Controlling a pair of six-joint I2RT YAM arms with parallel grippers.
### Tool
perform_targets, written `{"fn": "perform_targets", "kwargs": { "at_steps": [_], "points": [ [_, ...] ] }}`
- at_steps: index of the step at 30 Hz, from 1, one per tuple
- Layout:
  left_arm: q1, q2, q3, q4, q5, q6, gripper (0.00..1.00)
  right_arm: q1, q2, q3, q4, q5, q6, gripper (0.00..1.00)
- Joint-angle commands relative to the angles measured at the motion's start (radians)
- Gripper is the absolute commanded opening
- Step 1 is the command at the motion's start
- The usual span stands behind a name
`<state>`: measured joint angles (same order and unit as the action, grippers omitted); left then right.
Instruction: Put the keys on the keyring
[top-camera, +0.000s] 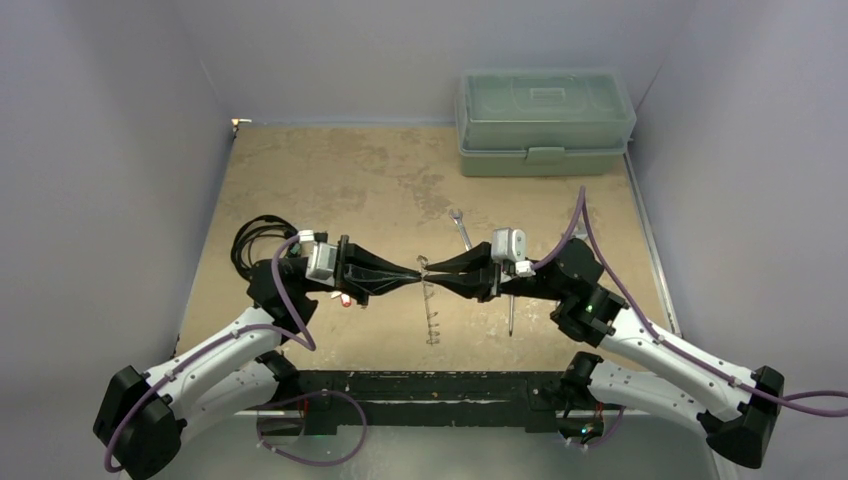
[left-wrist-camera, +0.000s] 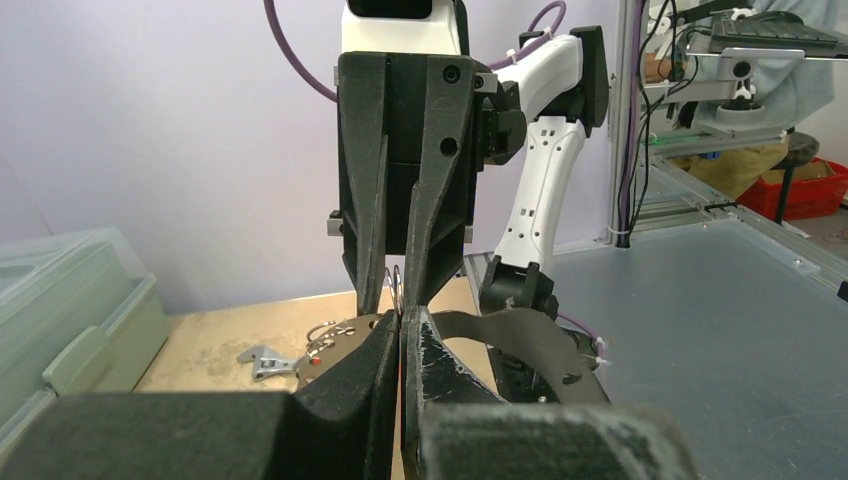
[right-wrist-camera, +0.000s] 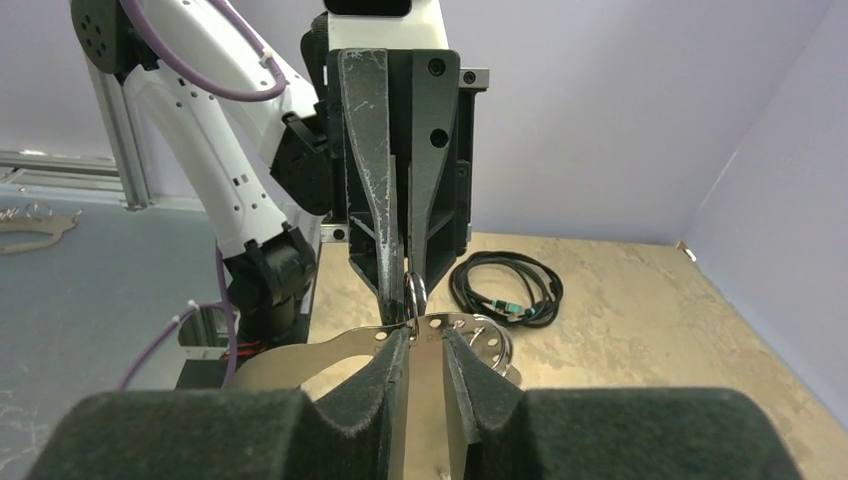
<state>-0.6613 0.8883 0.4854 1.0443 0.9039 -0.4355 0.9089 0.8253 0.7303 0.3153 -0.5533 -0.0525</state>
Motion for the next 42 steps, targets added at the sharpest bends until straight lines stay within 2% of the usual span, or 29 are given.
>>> {"fn": "perform_targets", "kwargs": {
  "at_steps": [1,9,15,18,20,23,26,27,28,29,31,34,37,42],
  "points": [
    [0.004,0.005,-0.003,0.061,0.007,-0.013,0.0,0.004,0.007,0.024,0.042,-0.023,-0.006,0.18],
    [0.004,0.011,0.006,0.0,0.02,0.023,0.0,0.004,0.012,0.025,0.043,-0.025,-0.006,0.09],
    [0.003,0.009,0.009,-0.026,0.014,0.04,0.0,0.004,0.001,0.023,0.047,-0.03,0.0,0.14],
    [0.004,0.009,0.009,-0.026,0.012,0.041,0.0,0.004,0.001,0.021,0.05,-0.038,0.0,0.14],
    [0.004,0.011,0.01,-0.026,0.01,0.04,0.0,0.004,0.004,0.021,0.051,-0.041,-0.001,0.11],
    [0.004,0.012,0.009,-0.026,0.009,0.038,0.0,0.004,0.012,0.023,0.048,-0.045,-0.004,0.01],
    [0.004,0.014,0.013,-0.041,0.009,0.049,0.0,0.004,0.018,0.023,0.045,-0.046,-0.006,0.0],
    [0.003,0.014,0.018,-0.071,0.009,0.062,0.0,0.004,0.018,0.023,0.044,-0.044,-0.005,0.0],
    [0.004,0.013,0.034,-0.112,0.004,0.081,0.09,0.004,0.018,0.023,0.042,-0.039,-0.007,0.0],
    [0.004,0.01,0.051,-0.174,-0.003,0.113,0.22,0.004,0.018,0.025,0.036,-0.028,-0.008,0.0],
    [0.005,-0.005,0.097,-0.345,-0.026,0.213,0.44,0.004,0.018,0.035,-0.002,0.003,-0.019,0.0],
    [0.005,-0.044,0.159,-0.61,-0.071,0.386,0.59,0.004,0.023,0.064,-0.084,0.047,-0.046,0.0],
    [0.003,-0.079,0.229,-0.818,-0.113,0.516,0.59,0.004,0.03,0.095,-0.187,0.074,-0.077,0.0],
    [0.003,-0.081,0.316,-1.039,-0.15,0.631,0.5,0.004,0.029,0.134,-0.296,0.087,-0.107,0.0]
  ]
}}
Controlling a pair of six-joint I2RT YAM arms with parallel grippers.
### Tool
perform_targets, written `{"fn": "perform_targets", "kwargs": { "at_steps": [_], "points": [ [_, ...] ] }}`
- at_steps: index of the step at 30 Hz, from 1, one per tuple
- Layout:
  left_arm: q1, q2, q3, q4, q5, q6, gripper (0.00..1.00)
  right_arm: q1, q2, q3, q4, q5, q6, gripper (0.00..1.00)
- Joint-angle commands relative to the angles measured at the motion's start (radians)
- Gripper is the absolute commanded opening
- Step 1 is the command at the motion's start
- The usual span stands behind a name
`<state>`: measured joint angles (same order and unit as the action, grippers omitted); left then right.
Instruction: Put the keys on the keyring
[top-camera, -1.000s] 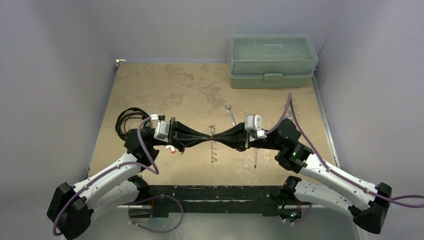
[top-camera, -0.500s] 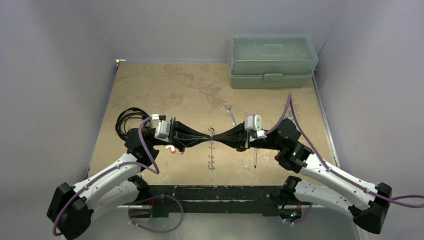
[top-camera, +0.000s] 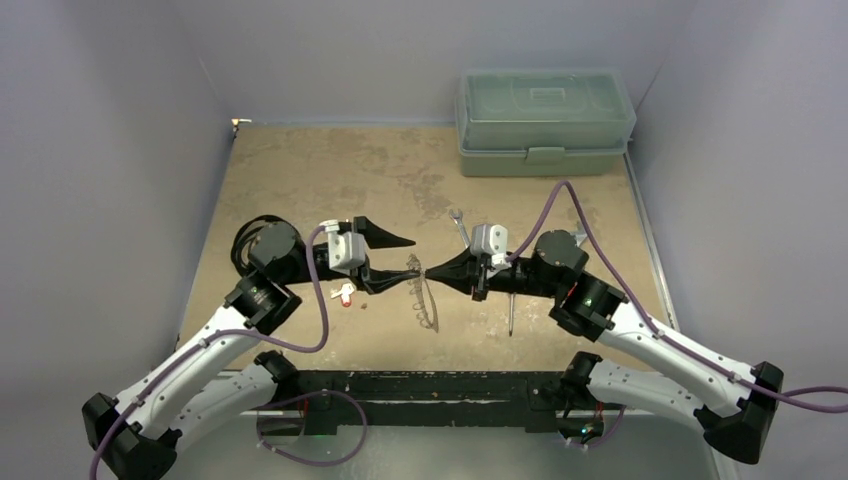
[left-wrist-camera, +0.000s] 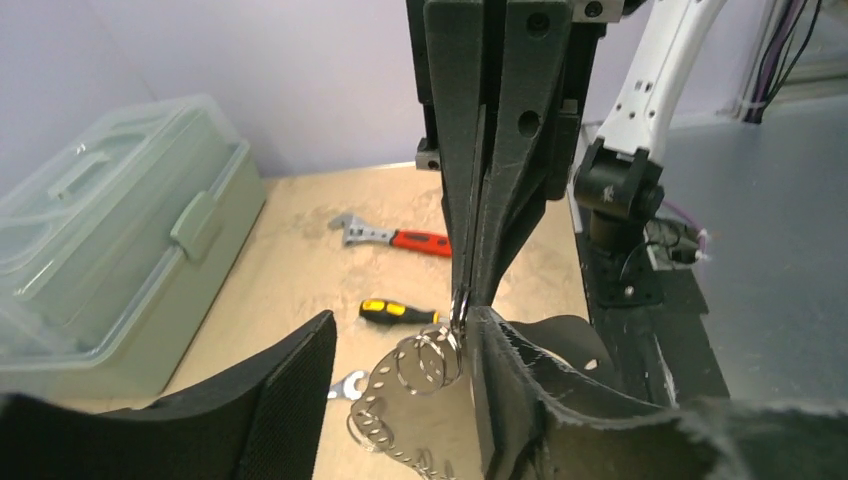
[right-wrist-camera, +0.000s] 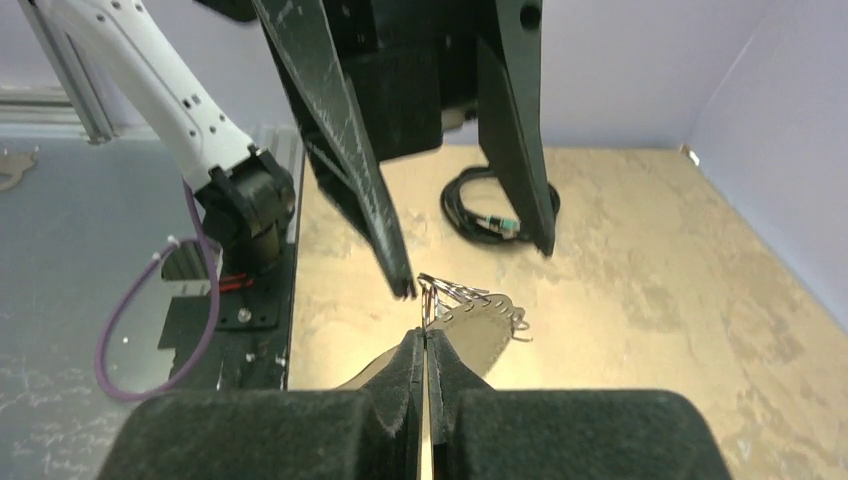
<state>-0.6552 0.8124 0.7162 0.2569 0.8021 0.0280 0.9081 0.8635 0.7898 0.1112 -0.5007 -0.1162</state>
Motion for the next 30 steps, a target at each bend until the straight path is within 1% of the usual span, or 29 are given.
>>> {"fn": "perform_targets", "kwargs": {
  "at_steps": [1,4,6,12,17,24,30],
  "points": [
    [-0.004,0.003,0.102,-0.3,-0.045,0.176,0.47,0.005,-0.009,0.08,-0.105,0.034,-0.048,0.0],
    [-0.003,0.03,0.167,-0.384,-0.032,0.208,0.39,0.005,-0.011,0.092,-0.133,0.037,-0.058,0.0],
    [-0.006,0.043,0.193,-0.418,-0.022,0.225,0.36,0.005,-0.008,0.1,-0.144,0.037,-0.061,0.0],
    [-0.006,0.075,0.237,-0.489,0.002,0.251,0.35,0.005,-0.003,0.109,-0.158,0.043,-0.066,0.0],
    [-0.012,0.081,0.226,-0.467,0.035,0.233,0.31,0.005,0.001,0.11,-0.16,0.047,-0.067,0.0],
    [-0.024,0.101,0.21,-0.413,0.082,0.189,0.3,0.005,0.01,0.112,-0.162,0.042,-0.068,0.0],
    [-0.035,0.112,0.211,-0.395,0.094,0.178,0.27,0.005,0.017,0.113,-0.166,0.043,-0.068,0.0]
  ]
}}
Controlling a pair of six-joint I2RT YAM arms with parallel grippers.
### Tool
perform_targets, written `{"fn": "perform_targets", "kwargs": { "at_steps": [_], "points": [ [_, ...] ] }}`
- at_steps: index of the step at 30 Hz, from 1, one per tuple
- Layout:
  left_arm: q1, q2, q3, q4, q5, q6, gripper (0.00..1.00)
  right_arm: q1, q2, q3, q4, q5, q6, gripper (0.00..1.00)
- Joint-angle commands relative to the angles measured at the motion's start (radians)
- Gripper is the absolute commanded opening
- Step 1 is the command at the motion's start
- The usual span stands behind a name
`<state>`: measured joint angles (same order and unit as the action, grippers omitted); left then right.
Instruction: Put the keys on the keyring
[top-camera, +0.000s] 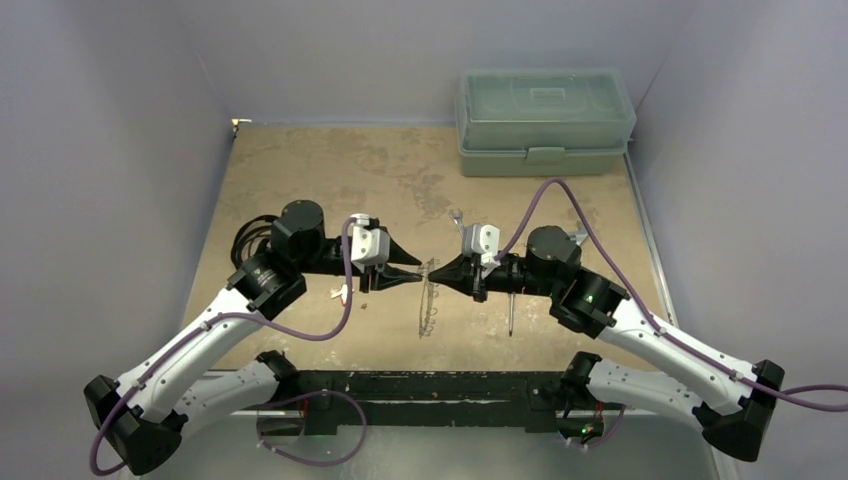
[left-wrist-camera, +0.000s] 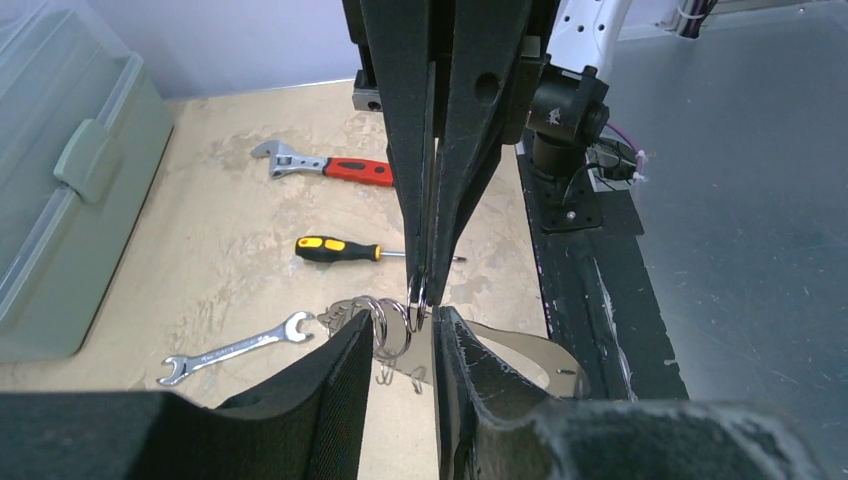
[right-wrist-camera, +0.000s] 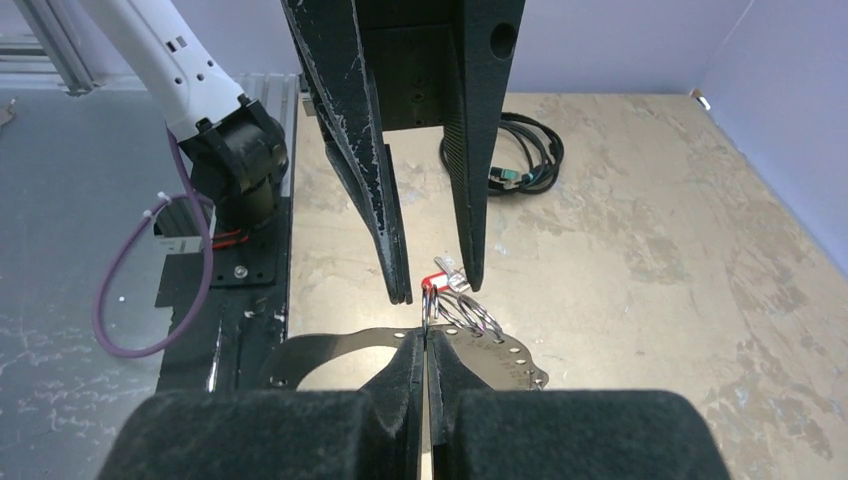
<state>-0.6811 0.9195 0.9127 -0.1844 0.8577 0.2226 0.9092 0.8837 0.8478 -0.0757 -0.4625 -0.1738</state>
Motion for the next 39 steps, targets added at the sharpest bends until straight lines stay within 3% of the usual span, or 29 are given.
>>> {"fn": "perform_targets", "kwargs": {
  "at_steps": [1,12,15,18,24,30,39],
  "points": [
    [-0.009,0.006,0.016,0.046,0.038,-0.017,0.26,0.004,-0.003,0.054,0.021,0.003,-0.01,0.0],
    [-0.021,0.042,0.013,0.04,0.031,0.0,0.25,0.005,-0.013,0.051,0.019,-0.016,-0.007,0.0],
    [-0.023,0.044,0.009,0.052,0.041,-0.003,0.18,0.005,-0.013,0.048,0.019,-0.018,-0.004,0.0],
    [-0.026,0.046,0.004,0.069,0.054,-0.009,0.0,0.005,-0.01,0.048,0.019,-0.022,-0.003,0.0],
    [-0.026,0.022,-0.048,0.185,0.047,-0.058,0.0,0.005,-0.011,0.049,0.021,-0.01,0.002,0.0],
    [-0.027,-0.043,-0.177,0.492,0.013,-0.228,0.0,0.005,-0.071,0.014,0.099,0.02,0.044,0.41],
    [-0.027,-0.084,-0.309,0.871,-0.017,-0.459,0.0,0.003,-0.185,-0.081,0.242,0.022,0.087,0.43]
  ]
}}
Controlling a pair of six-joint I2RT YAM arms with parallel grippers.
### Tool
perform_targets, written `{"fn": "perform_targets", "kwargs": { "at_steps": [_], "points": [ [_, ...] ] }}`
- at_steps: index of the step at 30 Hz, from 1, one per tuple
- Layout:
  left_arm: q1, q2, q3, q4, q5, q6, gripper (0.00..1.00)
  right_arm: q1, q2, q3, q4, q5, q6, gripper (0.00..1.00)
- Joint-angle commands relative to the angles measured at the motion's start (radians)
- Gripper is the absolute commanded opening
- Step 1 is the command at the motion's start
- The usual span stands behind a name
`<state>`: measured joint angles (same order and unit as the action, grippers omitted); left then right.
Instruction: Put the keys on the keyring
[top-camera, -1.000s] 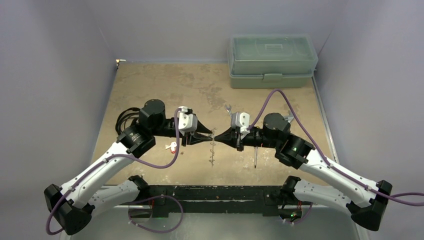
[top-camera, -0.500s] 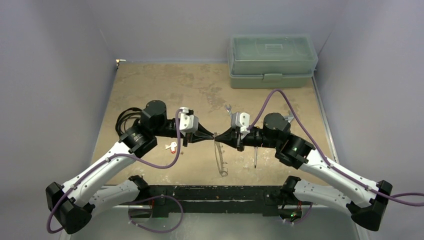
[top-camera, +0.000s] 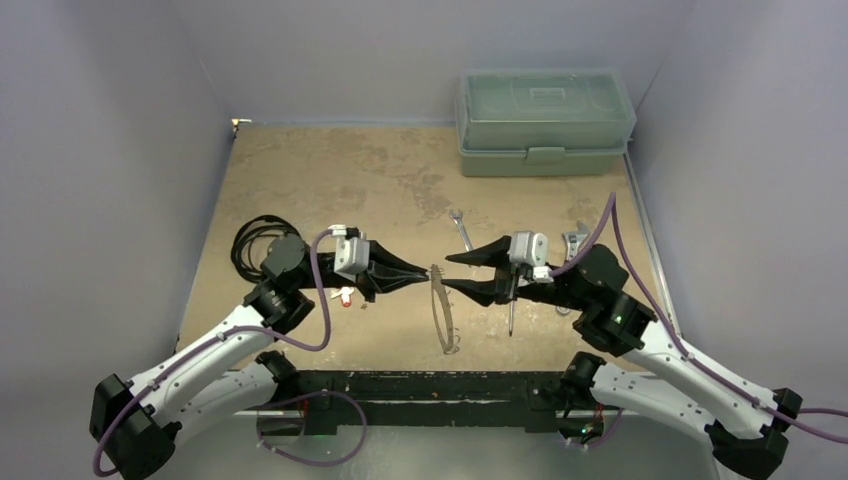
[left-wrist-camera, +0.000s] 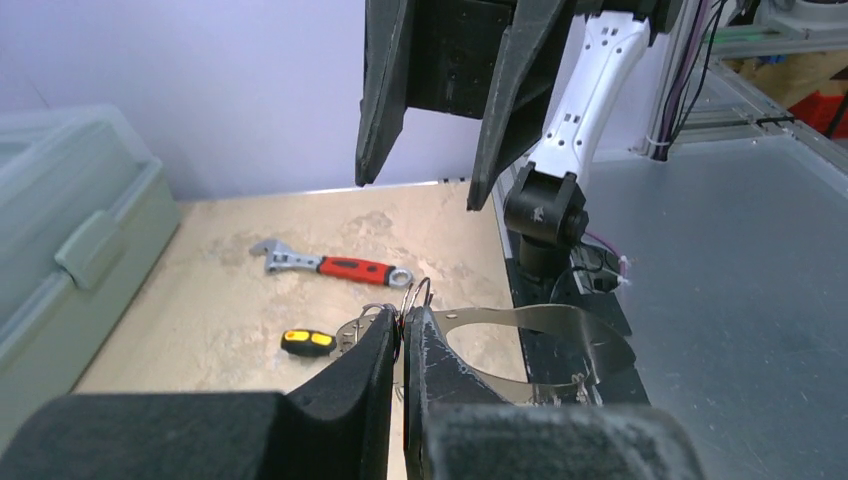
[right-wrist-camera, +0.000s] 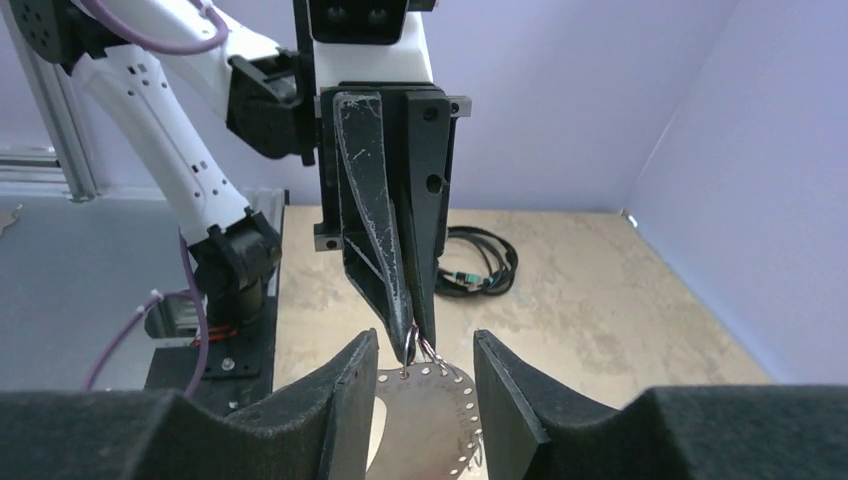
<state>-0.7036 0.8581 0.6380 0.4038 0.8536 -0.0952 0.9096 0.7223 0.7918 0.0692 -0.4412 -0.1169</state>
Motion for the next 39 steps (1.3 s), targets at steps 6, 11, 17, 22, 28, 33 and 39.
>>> {"fn": "perform_targets", "kwargs": {
  "at_steps": [6,11,17,22,28,33,39],
  "points": [
    [-0.004,-0.025,-0.099,0.52,-0.062,-0.283,0.0,0.003,-0.042,-0.043,0.122,-0.036,0.044,0.38],
    [-0.004,-0.004,-0.147,0.711,-0.095,-0.394,0.0,0.003,-0.024,-0.043,0.14,-0.063,0.052,0.32],
    [-0.005,0.01,-0.164,0.764,-0.108,-0.431,0.0,0.003,0.005,-0.045,0.179,-0.087,0.059,0.31],
    [-0.004,0.01,-0.17,0.736,-0.112,-0.411,0.0,0.003,0.041,-0.029,0.21,-0.12,0.067,0.3],
    [-0.004,0.025,-0.172,0.726,-0.112,-0.405,0.0,0.003,0.086,-0.022,0.234,-0.138,0.077,0.29],
    [-0.004,0.034,-0.175,0.721,-0.11,-0.396,0.0,0.003,0.093,-0.021,0.235,-0.131,0.077,0.29],
    [-0.004,0.038,-0.181,0.713,-0.12,-0.387,0.0,0.003,0.087,-0.024,0.234,-0.126,0.078,0.27]
  ]
}}
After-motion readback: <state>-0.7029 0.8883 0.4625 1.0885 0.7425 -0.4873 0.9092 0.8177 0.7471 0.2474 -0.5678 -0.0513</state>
